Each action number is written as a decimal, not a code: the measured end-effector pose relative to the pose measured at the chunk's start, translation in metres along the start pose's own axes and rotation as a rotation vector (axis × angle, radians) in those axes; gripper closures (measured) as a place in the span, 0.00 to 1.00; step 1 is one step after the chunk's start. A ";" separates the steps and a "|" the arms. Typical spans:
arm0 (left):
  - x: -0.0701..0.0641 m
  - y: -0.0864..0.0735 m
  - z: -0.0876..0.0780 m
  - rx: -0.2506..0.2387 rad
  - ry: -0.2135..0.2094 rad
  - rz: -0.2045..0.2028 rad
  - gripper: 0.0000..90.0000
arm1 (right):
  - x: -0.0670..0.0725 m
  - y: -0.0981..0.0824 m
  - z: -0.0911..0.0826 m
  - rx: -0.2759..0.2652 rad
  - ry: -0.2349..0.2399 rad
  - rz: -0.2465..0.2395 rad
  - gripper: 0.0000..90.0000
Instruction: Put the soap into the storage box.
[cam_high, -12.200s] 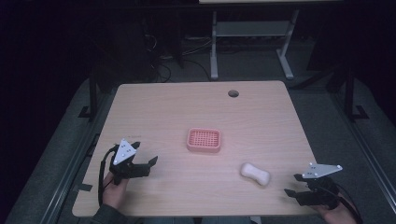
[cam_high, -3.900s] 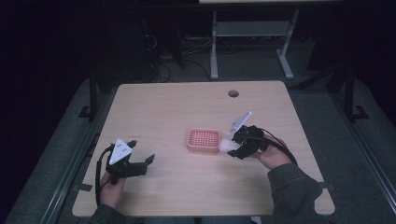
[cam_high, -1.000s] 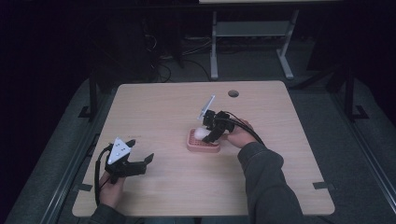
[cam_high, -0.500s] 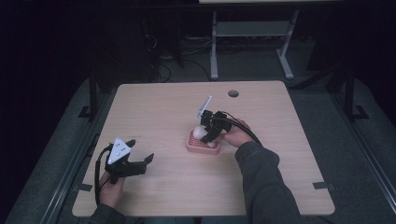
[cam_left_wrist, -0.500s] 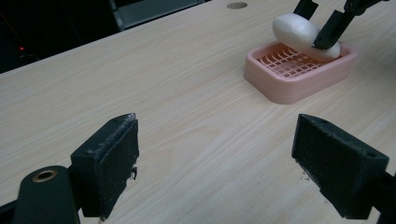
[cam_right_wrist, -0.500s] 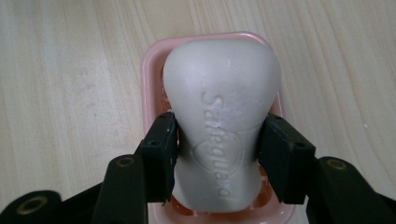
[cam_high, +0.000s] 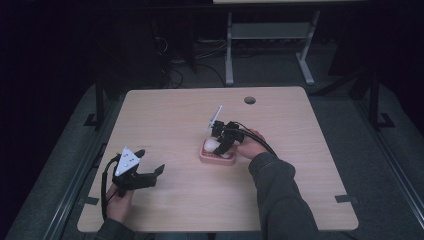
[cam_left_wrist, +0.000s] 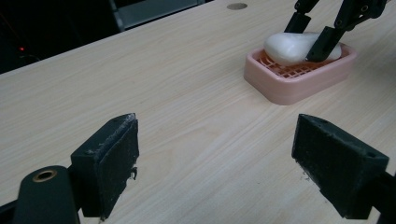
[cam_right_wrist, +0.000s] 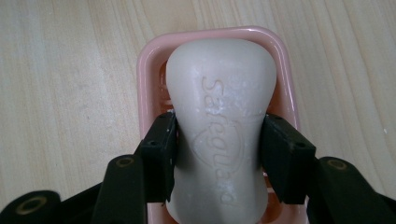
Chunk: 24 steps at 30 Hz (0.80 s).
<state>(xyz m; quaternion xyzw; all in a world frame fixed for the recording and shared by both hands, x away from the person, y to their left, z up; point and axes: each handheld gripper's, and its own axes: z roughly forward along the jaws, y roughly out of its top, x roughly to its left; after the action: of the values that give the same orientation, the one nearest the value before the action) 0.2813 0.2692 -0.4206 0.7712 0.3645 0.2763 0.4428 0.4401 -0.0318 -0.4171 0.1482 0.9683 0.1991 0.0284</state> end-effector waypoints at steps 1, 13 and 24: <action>0.000 0.000 0.000 0.001 0.000 0.000 0.16 | 0.000 0.000 0.000 0.002 0.001 0.001 0.54; 0.000 0.000 0.000 0.003 0.000 0.004 0.16 | 0.000 -0.002 0.000 0.009 0.009 0.020 0.53; 0.000 0.000 0.000 0.005 -0.002 0.007 0.16 | 0.003 -0.004 -0.013 -0.032 0.011 0.023 0.48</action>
<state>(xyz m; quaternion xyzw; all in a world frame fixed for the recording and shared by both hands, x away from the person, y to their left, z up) 0.2813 0.2687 -0.4207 0.7739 0.3621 0.2762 0.4402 0.4350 -0.0392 -0.4069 0.1576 0.9634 0.2157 0.0231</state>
